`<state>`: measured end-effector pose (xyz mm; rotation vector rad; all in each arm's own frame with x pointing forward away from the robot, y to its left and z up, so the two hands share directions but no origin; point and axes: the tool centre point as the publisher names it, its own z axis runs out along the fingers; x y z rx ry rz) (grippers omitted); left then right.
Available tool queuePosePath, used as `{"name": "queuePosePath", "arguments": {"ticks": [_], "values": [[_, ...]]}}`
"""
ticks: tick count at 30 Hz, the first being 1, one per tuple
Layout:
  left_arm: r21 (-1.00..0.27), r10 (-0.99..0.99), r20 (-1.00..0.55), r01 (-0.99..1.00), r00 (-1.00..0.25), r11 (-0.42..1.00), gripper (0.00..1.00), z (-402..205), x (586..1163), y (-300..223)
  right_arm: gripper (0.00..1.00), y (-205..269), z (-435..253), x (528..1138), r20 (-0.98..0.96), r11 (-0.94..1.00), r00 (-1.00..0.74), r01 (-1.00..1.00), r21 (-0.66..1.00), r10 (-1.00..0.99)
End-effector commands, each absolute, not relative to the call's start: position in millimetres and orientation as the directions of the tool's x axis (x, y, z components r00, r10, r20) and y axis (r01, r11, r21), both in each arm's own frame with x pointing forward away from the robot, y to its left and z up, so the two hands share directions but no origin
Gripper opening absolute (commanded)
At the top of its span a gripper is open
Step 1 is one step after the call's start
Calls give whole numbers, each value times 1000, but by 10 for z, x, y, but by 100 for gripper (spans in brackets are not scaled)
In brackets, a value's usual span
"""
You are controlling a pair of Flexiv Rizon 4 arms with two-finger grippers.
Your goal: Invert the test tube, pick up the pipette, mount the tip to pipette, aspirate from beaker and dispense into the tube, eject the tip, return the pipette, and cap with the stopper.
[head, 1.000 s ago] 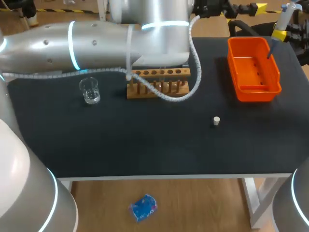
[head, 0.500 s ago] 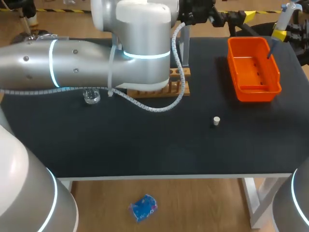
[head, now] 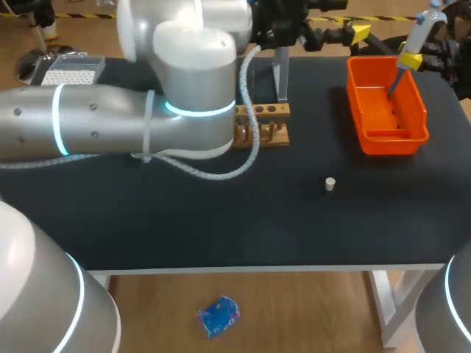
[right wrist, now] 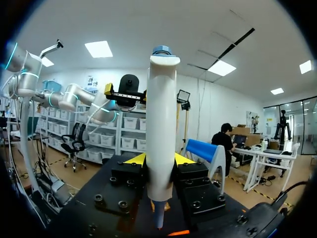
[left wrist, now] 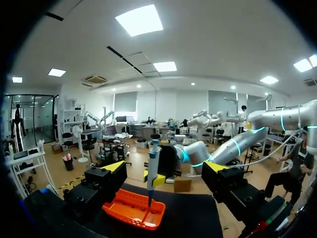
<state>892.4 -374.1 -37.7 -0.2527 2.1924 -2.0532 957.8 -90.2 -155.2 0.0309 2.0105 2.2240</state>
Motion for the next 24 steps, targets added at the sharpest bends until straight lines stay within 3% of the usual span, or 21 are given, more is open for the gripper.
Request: {"name": "queuePosePath", "arguments": {"ticks": [1, 12, 24], "values": [[-999, -218, 13, -23, -976, 45, 100, -420, 8689, -3197, 0, -639, -1494, 9536, -78, -105, -994, -86, 991, 80], [-998, -255, -4, -13, -967, 66, 100, -638, 8426, -2662, 0, 110, -1462, 9045, -48, -108, -996, -40, 993, -70], [-998, -301, -12, -6, -953, 58, 100, -814, 8395, -2263, 0, 631, -1632, 8576, 13, -41, -987, 20, 999, -158]]}}
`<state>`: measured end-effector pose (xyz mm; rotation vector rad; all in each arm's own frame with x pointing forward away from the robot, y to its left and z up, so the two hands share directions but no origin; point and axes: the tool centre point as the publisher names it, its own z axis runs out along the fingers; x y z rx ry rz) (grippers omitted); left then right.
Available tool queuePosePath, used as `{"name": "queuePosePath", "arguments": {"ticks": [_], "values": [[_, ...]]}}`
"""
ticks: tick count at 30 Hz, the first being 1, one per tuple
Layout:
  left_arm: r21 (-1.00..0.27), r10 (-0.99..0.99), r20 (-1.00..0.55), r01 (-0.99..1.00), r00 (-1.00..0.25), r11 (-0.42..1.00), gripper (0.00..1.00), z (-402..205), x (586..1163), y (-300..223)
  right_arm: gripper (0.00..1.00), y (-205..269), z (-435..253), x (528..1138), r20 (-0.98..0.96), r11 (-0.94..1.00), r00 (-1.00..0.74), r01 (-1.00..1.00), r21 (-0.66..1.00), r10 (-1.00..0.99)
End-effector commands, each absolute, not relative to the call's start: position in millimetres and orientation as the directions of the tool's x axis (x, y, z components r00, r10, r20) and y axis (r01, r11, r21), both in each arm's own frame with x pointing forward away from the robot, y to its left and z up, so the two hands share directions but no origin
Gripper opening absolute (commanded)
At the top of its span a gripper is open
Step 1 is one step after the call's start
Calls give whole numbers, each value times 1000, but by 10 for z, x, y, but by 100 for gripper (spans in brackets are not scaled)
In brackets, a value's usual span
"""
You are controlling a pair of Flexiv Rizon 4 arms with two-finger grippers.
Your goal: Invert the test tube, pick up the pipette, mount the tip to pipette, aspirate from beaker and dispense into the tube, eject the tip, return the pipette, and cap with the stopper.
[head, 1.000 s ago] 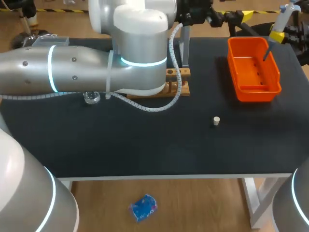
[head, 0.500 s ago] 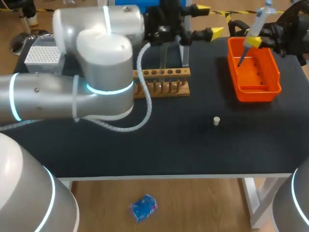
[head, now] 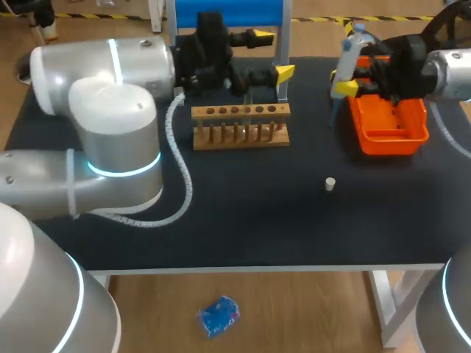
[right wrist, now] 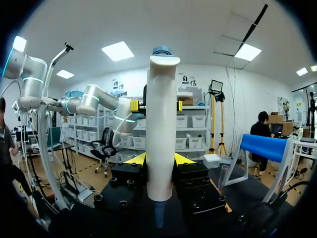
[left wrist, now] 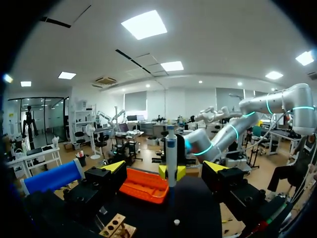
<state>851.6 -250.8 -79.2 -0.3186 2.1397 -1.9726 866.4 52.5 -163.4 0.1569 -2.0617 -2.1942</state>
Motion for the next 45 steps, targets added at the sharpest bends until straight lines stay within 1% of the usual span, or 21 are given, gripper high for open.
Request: {"name": "queuePosePath", "arguments": {"ticks": [1, 14, 15, 18, 22, 26, 31, 45], "values": [[-998, -301, -12, -6, -953, 58, 100, -814, 8395, -2263, 0, 631, -1632, 8576, 13, -41, -987, 20, 999, -158], [-998, -301, -12, -6, -953, 58, 100, -814, 8395, -2263, 0, 631, -1632, 8576, 13, -41, -987, 20, 999, -158], [-998, -278, -31, 14, -960, 61, 100, -836, 8412, -2254, 0, 631, -1632, 8576, 13, -41, -987, 20, 999, -158], [-996, -208, -74, 61, -975, 70, 100, -916, 8417, -2208, 0, 771, -1702, 8491, 9, -11, -982, 12, 1000, -188], [-996, -190, -71, 59, -979, 66, 100, -977, 8429, -2099, 0, 932, -1752, 8365, -8, 0, -977, -8, 1000, -212], [-998, -181, -53, 46, -982, 42, 100, -1020, 8432, -2032, 0, 1081, -1779, 8261, -23, -12, -972, -21, 1000, -233], [-996, -216, -66, 52, -974, 72, 100, -1074, 8455, -2009, 0, 1272, -1813, 8180, -36, -17, -965, -32, 999, -259], [-998, -215, -39, 28, -976, 55, 100, -1137, 8432, -2106, 0, 1682, -1832, 8279, -98, -32, -956, -93, 995, -278]]}}
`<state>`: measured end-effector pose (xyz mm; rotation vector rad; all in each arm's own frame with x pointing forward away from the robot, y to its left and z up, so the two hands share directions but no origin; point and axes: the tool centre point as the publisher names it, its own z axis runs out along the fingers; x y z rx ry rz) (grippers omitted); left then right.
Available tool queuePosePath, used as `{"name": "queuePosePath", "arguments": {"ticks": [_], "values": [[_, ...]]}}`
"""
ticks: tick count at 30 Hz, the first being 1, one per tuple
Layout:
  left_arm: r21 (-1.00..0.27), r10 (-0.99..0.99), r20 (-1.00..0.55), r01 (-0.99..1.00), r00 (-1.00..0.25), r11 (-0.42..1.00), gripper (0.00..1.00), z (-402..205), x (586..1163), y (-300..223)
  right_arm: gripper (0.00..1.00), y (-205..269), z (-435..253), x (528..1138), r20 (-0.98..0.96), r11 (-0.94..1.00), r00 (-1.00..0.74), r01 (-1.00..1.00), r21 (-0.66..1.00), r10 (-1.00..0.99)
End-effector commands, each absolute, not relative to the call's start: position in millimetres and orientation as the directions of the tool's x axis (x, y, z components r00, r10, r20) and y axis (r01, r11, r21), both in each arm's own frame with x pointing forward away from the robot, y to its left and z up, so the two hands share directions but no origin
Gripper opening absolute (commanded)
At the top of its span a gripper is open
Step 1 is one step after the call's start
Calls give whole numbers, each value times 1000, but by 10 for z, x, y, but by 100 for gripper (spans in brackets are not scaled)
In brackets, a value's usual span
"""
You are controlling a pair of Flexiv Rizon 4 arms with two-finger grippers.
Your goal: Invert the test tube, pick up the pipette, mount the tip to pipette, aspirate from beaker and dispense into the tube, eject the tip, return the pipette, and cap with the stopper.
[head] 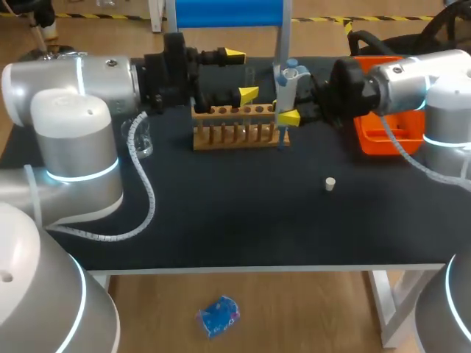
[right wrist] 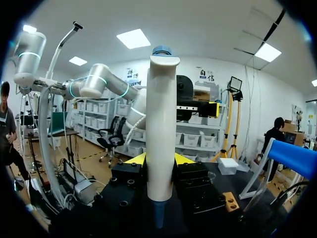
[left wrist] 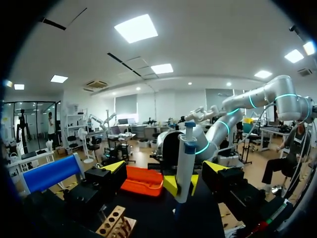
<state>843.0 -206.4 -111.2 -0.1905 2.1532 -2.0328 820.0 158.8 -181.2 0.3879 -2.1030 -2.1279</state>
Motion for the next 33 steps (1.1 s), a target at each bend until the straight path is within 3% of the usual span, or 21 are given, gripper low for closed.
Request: {"name": "queuePosePath", "arguments": {"ticks": [1, 28, 33], "values": [[-998, -215, -38, 27, -976, 54, 100, -1142, 8427, -2111, 0, 1698, -1829, 8287, -100, -34, -955, -94, 995, -278], [-1000, -186, -2, -2, -983, 24, 100, -1231, 8351, -2272, 0, 2136, -1832, 8468, -133, -93, -948, -111, 990, -290], [-1000, -187, 1, -5, -982, 21, 91, -1245, 8354, -2265, 0, 2161, -1836, 8479, -130, -93, -946, -107, 990, -297]]}}
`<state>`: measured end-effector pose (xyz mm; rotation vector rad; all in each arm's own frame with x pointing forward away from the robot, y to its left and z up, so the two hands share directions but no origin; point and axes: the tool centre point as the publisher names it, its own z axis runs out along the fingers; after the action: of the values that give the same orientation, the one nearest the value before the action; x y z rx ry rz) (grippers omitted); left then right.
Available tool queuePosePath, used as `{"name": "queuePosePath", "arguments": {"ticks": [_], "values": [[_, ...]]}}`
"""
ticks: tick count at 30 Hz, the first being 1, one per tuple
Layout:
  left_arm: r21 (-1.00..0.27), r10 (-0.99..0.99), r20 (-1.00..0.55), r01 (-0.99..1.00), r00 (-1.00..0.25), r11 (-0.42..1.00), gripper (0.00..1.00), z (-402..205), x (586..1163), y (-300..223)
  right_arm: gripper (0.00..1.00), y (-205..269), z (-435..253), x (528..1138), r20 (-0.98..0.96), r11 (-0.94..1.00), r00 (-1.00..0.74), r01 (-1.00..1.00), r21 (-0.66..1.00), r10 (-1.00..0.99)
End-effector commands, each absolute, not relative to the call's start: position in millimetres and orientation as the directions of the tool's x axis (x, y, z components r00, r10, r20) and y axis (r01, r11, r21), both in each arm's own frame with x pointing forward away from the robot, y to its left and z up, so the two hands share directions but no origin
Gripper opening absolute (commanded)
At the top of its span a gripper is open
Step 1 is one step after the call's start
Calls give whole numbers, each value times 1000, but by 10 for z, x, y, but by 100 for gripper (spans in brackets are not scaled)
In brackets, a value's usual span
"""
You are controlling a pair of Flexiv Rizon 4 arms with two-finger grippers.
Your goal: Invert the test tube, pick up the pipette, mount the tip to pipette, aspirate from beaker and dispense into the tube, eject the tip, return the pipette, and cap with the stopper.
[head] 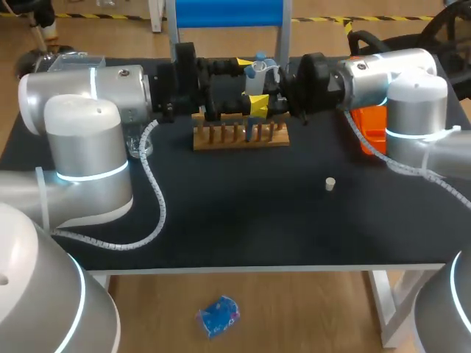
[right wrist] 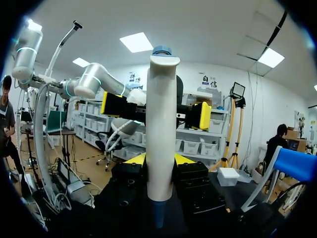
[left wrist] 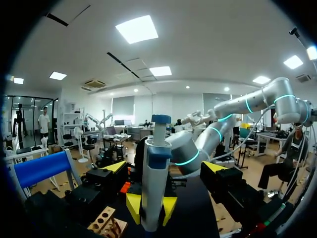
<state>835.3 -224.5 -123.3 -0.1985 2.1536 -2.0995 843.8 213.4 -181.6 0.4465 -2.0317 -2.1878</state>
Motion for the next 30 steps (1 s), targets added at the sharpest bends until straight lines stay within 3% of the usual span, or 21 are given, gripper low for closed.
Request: {"name": "queuePosePath", "arguments": {"ticks": [1, 6, 12, 19, 23, 30], "values": [[-1000, -187, 2, -6, -982, 20, 91, -1247, 8355, -2264, 0, 2165, -1839, 8481, -128, -92, -946, -105, 990, -299], [-1000, -184, 4, -7, -983, 16, 76, -1255, 8361, -2267, 0, 2169, -1845, 8484, -125, -94, -946, -101, 990, -300], [-1000, -187, 4, -7, -982, 17, 74, -1266, 8369, -2253, 0, 2157, -1855, 8495, -124, -95, -946, -100, 991, -299], [-1000, -191, 4, -9, -982, 25, 63, -1286, 8375, -2249, 0, 2150, -1855, 8504, -124, -95, -945, -99, 990, -302], [-1000, -192, 2, -8, -981, 30, 51, -1293, 8379, -2250, 0, 2143, -1848, 8515, -124, -93, -945, -100, 991, -304], [-1000, -191, -1, -5, -982, 29, 45, -1300, 8393, -2262, 0, 2134, -1836, 8526, -126, -99, -945, -100, 990, -303]]}}
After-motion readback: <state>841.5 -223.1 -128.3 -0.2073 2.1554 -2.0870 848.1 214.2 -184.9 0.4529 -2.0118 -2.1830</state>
